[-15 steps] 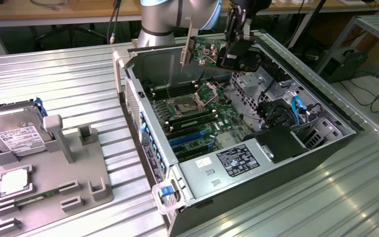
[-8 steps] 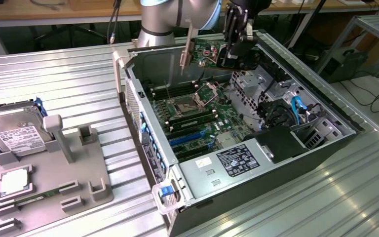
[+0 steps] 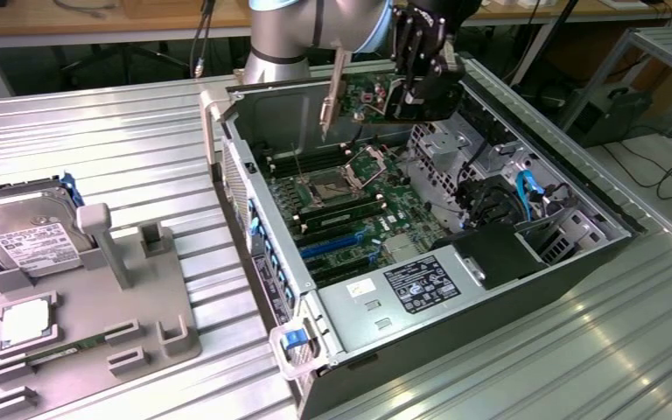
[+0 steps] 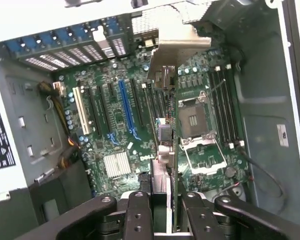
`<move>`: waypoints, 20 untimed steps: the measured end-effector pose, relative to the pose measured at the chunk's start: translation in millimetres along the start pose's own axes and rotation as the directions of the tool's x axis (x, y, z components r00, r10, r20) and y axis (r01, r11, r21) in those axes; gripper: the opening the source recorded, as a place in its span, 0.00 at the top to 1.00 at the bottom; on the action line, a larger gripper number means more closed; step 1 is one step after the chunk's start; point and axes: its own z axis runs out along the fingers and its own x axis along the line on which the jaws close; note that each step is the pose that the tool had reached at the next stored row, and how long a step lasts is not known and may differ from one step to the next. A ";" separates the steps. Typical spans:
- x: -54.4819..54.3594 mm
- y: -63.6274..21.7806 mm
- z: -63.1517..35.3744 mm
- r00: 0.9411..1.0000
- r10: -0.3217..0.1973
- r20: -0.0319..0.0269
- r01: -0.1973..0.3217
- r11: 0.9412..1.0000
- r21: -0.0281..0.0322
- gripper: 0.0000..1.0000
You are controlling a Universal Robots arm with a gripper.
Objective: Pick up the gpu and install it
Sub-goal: 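Insert the gpu into the slot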
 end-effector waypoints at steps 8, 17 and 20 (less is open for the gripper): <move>0.0 0.1 0.1 0.992 -0.127 0.001 0.127 0.992 -0.003 0.72; 0.3 0.8 5.3 0.991 -0.132 0.001 0.132 0.991 -0.002 0.72; 0.6 1.6 6.9 0.991 -0.134 0.002 0.134 0.991 0.003 0.72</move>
